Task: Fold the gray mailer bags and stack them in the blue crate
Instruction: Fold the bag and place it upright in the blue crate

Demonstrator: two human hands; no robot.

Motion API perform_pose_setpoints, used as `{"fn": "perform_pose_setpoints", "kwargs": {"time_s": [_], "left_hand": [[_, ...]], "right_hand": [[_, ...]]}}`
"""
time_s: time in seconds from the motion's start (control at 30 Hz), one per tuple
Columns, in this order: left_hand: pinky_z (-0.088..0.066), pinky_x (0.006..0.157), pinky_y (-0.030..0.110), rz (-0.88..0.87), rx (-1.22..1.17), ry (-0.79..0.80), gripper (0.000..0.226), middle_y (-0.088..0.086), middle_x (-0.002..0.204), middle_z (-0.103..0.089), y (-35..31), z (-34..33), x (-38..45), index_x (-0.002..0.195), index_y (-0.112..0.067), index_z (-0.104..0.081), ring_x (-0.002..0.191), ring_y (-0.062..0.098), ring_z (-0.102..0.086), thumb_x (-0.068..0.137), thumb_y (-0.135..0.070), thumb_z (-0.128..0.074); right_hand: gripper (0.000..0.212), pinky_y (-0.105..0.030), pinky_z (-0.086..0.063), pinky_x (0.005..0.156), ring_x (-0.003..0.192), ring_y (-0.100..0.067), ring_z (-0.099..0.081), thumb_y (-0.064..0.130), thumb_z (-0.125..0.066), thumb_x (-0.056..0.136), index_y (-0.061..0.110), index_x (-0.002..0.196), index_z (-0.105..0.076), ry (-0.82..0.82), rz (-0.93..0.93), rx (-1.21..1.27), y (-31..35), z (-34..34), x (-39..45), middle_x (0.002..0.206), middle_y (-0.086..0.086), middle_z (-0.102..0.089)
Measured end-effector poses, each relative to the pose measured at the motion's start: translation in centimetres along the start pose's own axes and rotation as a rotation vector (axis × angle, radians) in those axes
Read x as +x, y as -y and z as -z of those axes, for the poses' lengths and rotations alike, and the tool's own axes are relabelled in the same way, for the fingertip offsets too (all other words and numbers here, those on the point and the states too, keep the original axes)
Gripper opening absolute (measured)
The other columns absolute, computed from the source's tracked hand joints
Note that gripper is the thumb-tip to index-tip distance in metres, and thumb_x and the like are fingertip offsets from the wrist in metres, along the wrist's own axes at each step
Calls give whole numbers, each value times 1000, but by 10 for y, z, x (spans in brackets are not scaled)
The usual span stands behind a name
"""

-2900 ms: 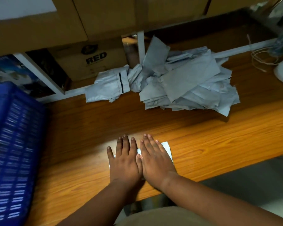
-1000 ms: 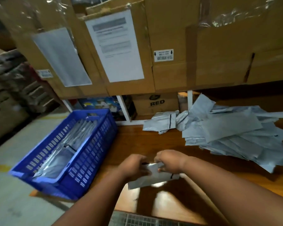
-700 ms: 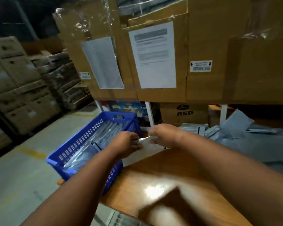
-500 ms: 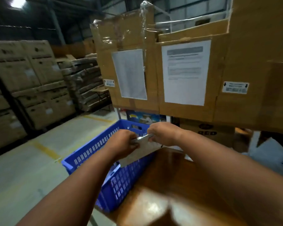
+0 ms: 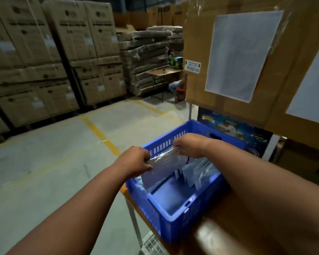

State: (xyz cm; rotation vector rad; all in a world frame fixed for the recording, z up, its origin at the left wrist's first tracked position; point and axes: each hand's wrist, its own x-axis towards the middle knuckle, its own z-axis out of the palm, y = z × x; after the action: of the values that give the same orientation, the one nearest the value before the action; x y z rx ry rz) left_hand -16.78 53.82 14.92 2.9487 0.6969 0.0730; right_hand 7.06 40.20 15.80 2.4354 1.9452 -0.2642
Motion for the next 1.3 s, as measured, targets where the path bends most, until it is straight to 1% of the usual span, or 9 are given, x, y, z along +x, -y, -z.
{"fn": "perform_pose_setpoints", "kwargs": {"time_s": [0.17, 0.3, 0.43, 0.57, 0.77, 0.9, 1.03, 1.2, 1.3], "left_hand": [[-37, 62, 33, 31, 82, 123, 39, 0, 74, -56, 1, -44, 9, 67, -15, -50, 83, 27, -60, 80, -37, -80], [-47, 72, 36, 29, 281, 231, 10, 6, 103, -71, -7, -56, 15, 94, -17, -70, 101, 32, -70, 84, -17, -72], [-45, 90, 43, 59, 377, 305, 18, 5, 117, -70, -8, -49, 15, 94, -26, -57, 110, 31, -68, 90, -11, -64], [-40, 98, 47, 94, 413, 300, 23, 3, 119, -67, -7, -43, 16, 106, -24, -64, 118, 31, -59, 86, -15, -69], [-37, 86, 44, 75, 373, 335, 21, -4, 80, -46, 1, -35, 20, 80, -22, -50, 87, 28, -53, 83, -17, -70], [-43, 83, 41, 101, 329, 412, 26, -3, 88, -49, 1, -38, 31, 97, -22, -55, 106, 27, -66, 84, -17, -77], [-47, 81, 38, 131, 301, 480, 26, -2, 110, -65, 2, -55, 42, 102, -26, -62, 110, 25, -68, 84, -21, -81], [-50, 102, 42, 128, 349, 533, 38, -3, 137, -62, -1, -75, 59, 130, -27, -65, 129, 29, -61, 93, -30, -73], [-52, 92, 44, 145, 372, 555, 51, -3, 143, -58, -9, -86, 67, 144, -25, -59, 132, 32, -59, 96, -38, -71]], "right_hand": [[14, -39, -53, 82, 97, -28, -61, 29, -64, 101, 33, 114, -65, 199, -41, -33, -1, -38, 48, 113, -2, -64], [10, -35, -49, 75, 88, -25, -62, 22, -69, 95, 31, 100, -69, 210, -44, -62, 0, -56, 63, 97, 1, -67], [8, -35, -50, 73, 85, -27, -62, 20, -68, 90, 27, 95, -66, 238, -32, -114, 11, -68, 81, 89, 0, -64], [8, -39, -55, 75, 85, -28, -64, 22, -68, 88, 26, 94, -65, 265, -5, -101, 15, -72, 97, 91, 0, -67], [12, -40, -58, 67, 79, -26, -66, 26, -70, 88, 30, 92, -60, 359, -28, 14, 15, -73, 112, 96, 0, -68], [16, -34, -48, 70, 85, -24, -61, 16, -72, 86, 20, 101, -68, 304, -25, 9, 22, -89, 118, 99, -3, -70], [16, -35, -55, 75, 90, -26, -67, 10, -73, 83, 17, 97, -72, 268, -60, 44, 23, -101, 118, 98, -3, -73], [21, -35, -59, 82, 93, -23, -69, 13, -73, 83, 24, 101, -75, 252, -80, 62, 20, -114, 116, 101, 2, -74], [27, -12, -46, 57, 84, -16, -64, 7, -68, 89, 21, 110, -76, 247, -84, 63, 20, -116, 112, 107, 1, -74]]}}
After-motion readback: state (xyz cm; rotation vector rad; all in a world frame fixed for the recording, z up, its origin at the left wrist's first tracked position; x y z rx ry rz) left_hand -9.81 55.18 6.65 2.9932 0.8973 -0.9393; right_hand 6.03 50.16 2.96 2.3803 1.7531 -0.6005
